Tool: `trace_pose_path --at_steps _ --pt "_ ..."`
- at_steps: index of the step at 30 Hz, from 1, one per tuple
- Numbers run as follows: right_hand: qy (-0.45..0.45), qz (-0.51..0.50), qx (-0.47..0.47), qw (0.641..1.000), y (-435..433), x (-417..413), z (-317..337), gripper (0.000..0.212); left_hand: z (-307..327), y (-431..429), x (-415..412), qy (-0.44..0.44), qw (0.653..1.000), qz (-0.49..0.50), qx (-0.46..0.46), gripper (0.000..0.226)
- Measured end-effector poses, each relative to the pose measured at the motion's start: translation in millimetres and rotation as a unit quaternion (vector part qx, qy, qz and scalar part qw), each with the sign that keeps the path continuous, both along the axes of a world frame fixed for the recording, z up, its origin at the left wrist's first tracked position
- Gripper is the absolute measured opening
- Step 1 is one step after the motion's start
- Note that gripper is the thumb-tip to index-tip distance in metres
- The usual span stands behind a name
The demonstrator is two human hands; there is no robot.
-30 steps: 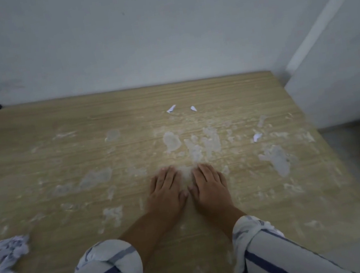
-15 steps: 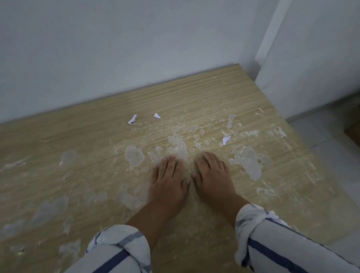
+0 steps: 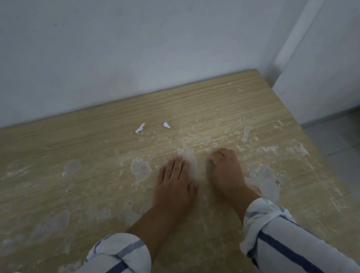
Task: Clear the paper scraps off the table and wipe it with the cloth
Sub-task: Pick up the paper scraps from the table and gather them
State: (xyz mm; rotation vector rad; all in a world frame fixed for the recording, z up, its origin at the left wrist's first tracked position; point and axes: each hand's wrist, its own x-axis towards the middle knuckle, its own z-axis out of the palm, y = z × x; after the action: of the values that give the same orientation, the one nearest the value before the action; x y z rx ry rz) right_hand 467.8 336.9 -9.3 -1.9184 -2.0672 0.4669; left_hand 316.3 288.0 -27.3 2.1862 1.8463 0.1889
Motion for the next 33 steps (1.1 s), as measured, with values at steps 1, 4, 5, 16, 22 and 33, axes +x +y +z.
trace_pose_path --at_steps 1,4,5,16,22,33 --pt "0.011 0.025 0.004 1.000 4 -7 -1 0.016 0 6 -4 -0.005 1.000 0.011 -0.004 0.073" --pt "0.064 0.050 0.012 0.997 20 -27 1 0.015 2 28 -24 -0.017 0.998 0.056 -0.022 0.083" --pt "0.086 0.049 0.015 0.995 26 -34 2 0.016 3 36 -31 -0.023 0.997 0.076 -0.025 0.082" --pt "0.068 0.107 -0.082 0.989 108 -104 11 0.040 21 120 -84 -0.029 0.988 0.149 0.003 0.051" --pt "0.073 0.071 -0.108 0.989 106 -111 3 0.030 19 119 -90 -0.033 0.989 0.134 0.051 0.026" --pt "0.154 0.036 -0.142 0.977 32 -131 17 0.022 30 41 -96 -0.172 0.961 0.218 0.011 0.032"
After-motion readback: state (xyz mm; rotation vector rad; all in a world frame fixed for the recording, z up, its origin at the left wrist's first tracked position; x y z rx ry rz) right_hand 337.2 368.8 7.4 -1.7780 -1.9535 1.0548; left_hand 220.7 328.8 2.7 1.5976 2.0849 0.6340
